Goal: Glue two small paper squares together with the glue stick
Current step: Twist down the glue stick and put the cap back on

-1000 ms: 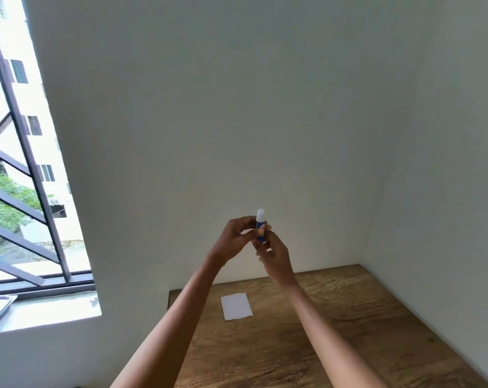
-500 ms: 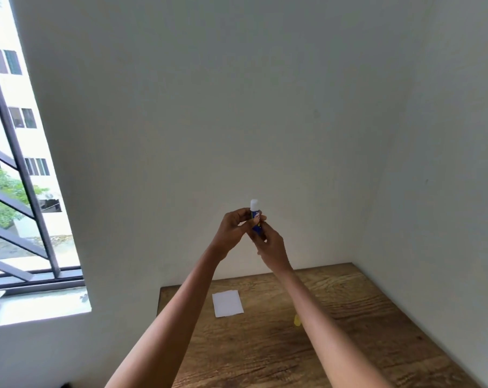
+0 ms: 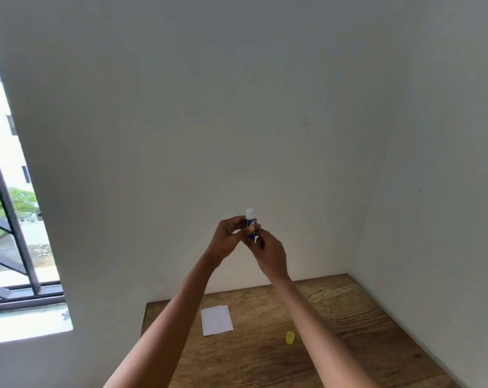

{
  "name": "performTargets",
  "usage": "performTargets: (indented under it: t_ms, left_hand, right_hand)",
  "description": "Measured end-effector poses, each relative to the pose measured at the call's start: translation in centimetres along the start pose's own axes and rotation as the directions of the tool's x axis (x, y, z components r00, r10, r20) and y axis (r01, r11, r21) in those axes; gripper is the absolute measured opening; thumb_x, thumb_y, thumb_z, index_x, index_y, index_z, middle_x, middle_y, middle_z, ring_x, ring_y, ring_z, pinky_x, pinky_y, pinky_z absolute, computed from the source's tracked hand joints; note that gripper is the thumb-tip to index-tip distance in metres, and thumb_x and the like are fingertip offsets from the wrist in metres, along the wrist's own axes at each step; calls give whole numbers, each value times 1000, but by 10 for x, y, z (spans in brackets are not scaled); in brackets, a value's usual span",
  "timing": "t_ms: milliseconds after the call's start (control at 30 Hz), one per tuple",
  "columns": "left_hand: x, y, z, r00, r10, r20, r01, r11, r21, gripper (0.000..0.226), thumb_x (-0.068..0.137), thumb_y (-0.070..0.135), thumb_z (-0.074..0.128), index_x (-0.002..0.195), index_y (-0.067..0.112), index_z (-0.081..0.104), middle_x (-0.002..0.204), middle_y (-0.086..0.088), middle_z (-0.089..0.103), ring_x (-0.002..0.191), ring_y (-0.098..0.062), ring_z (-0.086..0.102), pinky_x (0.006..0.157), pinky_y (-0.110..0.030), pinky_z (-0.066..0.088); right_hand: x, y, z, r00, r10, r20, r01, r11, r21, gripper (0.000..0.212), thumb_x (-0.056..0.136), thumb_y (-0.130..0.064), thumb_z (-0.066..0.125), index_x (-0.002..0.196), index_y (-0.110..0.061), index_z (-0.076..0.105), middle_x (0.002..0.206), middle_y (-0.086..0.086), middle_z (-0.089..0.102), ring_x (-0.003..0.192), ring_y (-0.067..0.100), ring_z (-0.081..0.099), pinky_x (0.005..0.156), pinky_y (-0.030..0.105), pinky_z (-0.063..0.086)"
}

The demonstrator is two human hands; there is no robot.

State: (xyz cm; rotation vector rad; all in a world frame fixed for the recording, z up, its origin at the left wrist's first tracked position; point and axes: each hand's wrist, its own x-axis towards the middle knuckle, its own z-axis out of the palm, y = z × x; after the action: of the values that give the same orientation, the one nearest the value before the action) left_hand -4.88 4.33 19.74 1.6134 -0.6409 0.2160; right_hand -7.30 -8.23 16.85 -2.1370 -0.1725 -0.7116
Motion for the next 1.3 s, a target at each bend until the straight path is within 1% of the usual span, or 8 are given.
performTargets:
  t_ms: [167,333,400,633,867,1000,1133,1300]
  left_hand:
    - [9,-2,4,999,-22,33,22,1000,13,21,91,9,56,109,4,64,103,-8,70,92,1,66,80,-10,48]
    - [16,-4,17,1000,-13,-10,12,1000,-16,19,89,7,59,106,10,65,102,-8,71,93,-5,67,83,-16,50]
    - [19,-2,24,1000,-5,-7,5,1000,-17,18,88,7,60,104,12,66,101,-8,71,93,-7,68,84,-17,51]
    - [34,0,32,999,-3,-34,2,1000,-9,18,87,9,61,103,15,67,97,2,72,94,-2,67,81,-11,48]
    - [37,7,50,998,18,-60,-21,998,-55,18,87,9,61,101,19,67,90,13,73,93,-5,68,78,-13,50]
    - [41,10,55,997,38,-74,-41,999,-33,20,87,7,61,104,17,67,93,7,72,89,-1,67,79,-13,50]
    - [44,11,55,996,35,-78,-37,999,-18,20,88,10,60,105,18,66,95,6,72,92,-1,67,80,-12,50]
    - [42,11,63,996,11,-85,-16,998,-55,17,89,11,59,101,20,67,89,12,74,92,-7,69,81,-15,50]
  right_hand:
    - [12,12,-13,944,36,328,-95,982,166,23,95,-29,48,96,-9,59,71,-5,49,66,10,47,68,38,44]
    - [15,21,-14,998,48,-38,-50,997,-60,23,79,-43,68,84,-22,61,60,-12,44,56,5,44,51,18,29]
    - [13,25,-10,991,12,-132,-14,1000,-13,30,76,-43,70,78,-19,52,58,-13,42,52,4,41,48,14,27]
    - [28,36,-24,970,-72,231,-3,951,310,12,96,-26,46,98,-16,52,76,-8,46,67,6,46,65,27,43]
    - [39,47,-38,983,-116,-143,127,990,69,25,77,-39,72,78,-21,55,57,-13,39,49,6,38,49,12,33]
    - [42,49,-40,993,-114,-31,119,962,244,28,82,-37,67,99,-19,54,73,-13,47,60,7,44,55,16,40]
    - [43,50,-46,980,-142,143,91,944,317,12,95,-27,48,104,-23,56,84,-5,50,77,21,54,71,43,51]
    - [44,55,-50,982,-171,-84,182,970,163,20,81,-32,69,85,-15,61,66,-11,40,55,7,37,52,15,31]
